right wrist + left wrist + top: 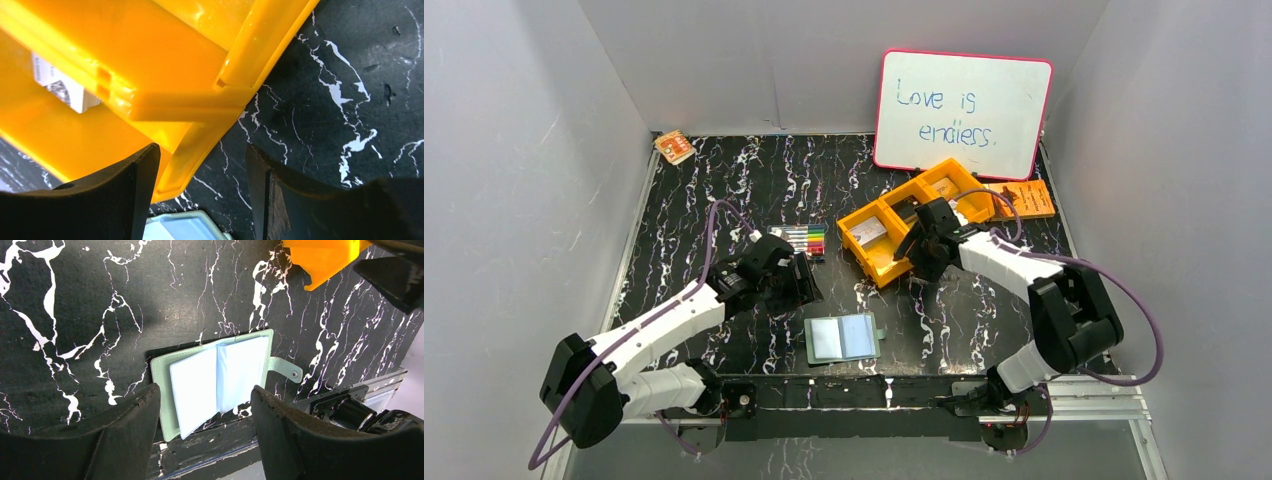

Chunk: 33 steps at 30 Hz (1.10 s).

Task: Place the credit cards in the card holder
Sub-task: Adjust the storage box at the center of the board.

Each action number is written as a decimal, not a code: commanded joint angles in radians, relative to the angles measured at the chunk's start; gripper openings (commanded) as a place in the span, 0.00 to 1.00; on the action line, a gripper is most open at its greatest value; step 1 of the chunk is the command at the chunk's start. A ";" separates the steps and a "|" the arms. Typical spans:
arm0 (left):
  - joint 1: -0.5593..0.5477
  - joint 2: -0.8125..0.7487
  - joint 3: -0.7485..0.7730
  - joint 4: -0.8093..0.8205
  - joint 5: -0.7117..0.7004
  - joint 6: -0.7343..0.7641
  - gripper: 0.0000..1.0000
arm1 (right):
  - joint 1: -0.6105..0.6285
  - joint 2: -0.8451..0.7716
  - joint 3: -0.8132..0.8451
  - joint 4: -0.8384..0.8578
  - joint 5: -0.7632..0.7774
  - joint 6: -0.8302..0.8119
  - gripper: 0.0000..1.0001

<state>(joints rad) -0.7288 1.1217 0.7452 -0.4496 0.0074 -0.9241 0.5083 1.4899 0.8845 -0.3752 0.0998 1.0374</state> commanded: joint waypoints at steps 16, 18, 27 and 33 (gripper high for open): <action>0.000 -0.042 -0.042 -0.007 -0.007 -0.016 0.64 | 0.060 0.141 0.117 0.049 0.020 -0.257 0.33; -0.001 -0.034 -0.040 -0.001 -0.007 -0.016 0.64 | 0.062 0.151 0.133 0.040 0.019 -0.282 0.30; -0.001 -0.007 -0.031 0.005 -0.007 -0.015 0.64 | 0.071 0.140 0.144 0.041 -0.010 -0.286 0.31; -0.001 0.000 -0.029 0.005 -0.007 -0.011 0.64 | 0.070 0.065 0.133 0.005 -0.015 -0.204 0.59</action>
<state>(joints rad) -0.7288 1.1240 0.7094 -0.4450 0.0074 -0.9367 0.5636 1.6352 0.9859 -0.3870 0.1005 0.8410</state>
